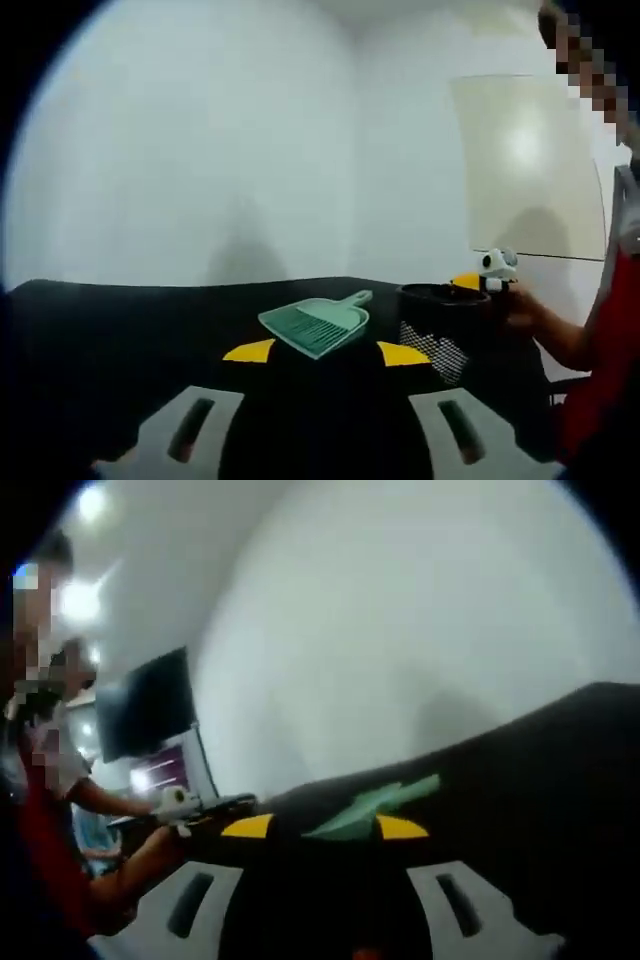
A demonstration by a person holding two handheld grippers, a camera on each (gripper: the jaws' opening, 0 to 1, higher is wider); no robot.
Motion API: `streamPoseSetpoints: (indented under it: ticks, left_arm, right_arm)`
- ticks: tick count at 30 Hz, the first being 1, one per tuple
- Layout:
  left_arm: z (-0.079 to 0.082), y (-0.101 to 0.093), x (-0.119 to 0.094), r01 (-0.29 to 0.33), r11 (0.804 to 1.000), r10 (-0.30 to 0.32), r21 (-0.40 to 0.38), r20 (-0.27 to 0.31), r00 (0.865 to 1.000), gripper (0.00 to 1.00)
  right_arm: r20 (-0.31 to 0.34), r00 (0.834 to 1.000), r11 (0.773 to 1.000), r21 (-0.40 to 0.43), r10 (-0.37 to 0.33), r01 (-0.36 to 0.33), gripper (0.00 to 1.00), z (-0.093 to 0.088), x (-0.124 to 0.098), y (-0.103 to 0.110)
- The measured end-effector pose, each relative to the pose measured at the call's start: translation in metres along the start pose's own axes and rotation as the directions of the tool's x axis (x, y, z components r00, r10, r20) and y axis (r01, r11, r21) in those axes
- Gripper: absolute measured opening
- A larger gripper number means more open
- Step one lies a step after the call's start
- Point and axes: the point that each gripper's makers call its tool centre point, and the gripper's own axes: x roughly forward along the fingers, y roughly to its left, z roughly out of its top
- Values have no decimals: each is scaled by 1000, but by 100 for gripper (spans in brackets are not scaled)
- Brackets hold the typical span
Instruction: Pick up the broom and sweep the trash on the tabletop into the dustpan.
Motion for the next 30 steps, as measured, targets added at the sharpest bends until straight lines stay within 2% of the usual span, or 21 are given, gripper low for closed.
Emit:
streamPoseSetpoints:
  ticks: [7, 13, 20, 25, 30]
  left_arm:
    - [4, 1, -2, -1, 1000, 1, -2, 23, 1000, 34]
    - [1, 1, -2, -12, 1000, 12, 8, 7, 1000, 34]
    - [5, 1, -4, -13, 1000, 13, 3, 28, 1000, 32]
    - [3, 4, -2, -14, 1000, 15, -23, 25, 1000, 32]
    - [1, -1, -2, -15, 1000, 15, 15, 9, 1000, 32]
  right_arm:
    - [45, 999, 998, 55, 10, -13, 39, 7, -7, 1]
    - [50, 999, 994, 111, -5, -1, 39, 6, -6, -6]
    - [37, 999, 999, 45, -4, 3, 39, 4, -6, 1]
    - [34, 999, 998, 58, 5, -7, 39, 4, -3, -2]
    - [42, 999, 998, 61, 3, -6, 39, 5, -7, -2]
